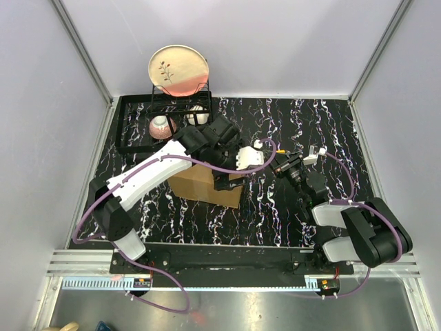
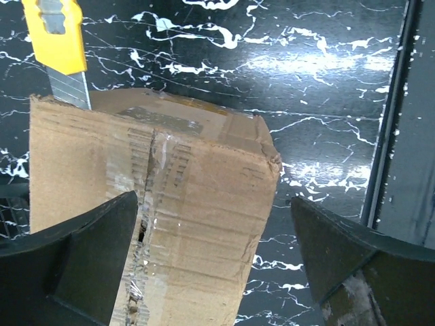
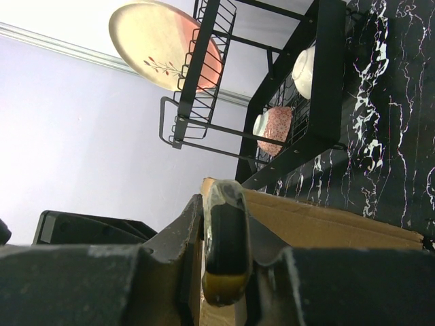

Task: Unpack the express box
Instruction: Cut the express box at the center of the board.

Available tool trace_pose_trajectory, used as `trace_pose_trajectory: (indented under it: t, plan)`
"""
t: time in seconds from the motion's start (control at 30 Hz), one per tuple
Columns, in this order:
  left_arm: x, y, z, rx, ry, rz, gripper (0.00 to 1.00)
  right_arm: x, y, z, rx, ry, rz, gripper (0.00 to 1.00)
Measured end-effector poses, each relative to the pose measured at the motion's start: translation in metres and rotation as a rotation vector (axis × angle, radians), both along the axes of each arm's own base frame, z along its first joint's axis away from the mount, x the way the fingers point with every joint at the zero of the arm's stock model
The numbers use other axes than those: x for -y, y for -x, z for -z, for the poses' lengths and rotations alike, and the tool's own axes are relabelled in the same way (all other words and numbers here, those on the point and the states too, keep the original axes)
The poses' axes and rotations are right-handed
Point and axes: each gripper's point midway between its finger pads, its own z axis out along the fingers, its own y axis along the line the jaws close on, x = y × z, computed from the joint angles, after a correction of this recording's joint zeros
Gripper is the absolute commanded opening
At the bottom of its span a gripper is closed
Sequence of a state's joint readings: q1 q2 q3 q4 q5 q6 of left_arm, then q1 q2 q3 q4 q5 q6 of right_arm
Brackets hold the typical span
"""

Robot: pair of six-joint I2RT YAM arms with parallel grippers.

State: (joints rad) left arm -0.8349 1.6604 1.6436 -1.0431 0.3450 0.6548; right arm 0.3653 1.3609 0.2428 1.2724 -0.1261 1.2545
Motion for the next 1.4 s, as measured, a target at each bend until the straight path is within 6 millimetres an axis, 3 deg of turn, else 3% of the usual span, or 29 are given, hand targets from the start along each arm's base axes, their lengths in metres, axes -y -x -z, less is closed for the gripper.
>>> trace_pose_trajectory:
  t: [0.4, 1.03, 1.3, 1.4]
  plan:
    - [0.004, -0.013, 0.011, 0.083, -0.019, -0.071, 0.99, 0.0, -0.001, 0.002, -0.019, -0.021, -0.004, 0.0]
    - [0.007, -0.024, 0.011, 0.102, -0.004, -0.171, 0.99, 0.001, 0.004, -0.002, -0.038, -0.046, -0.008, 0.0]
    - [0.006, -0.024, 0.011, 0.099, -0.004, -0.178, 0.99, -0.001, -0.001, 0.027, -0.123, -0.034, -0.007, 0.0]
    - [0.006, -0.024, 0.011, 0.1, -0.004, -0.179, 0.99, -0.002, -0.002, 0.029, -0.127, -0.047, -0.009, 0.0]
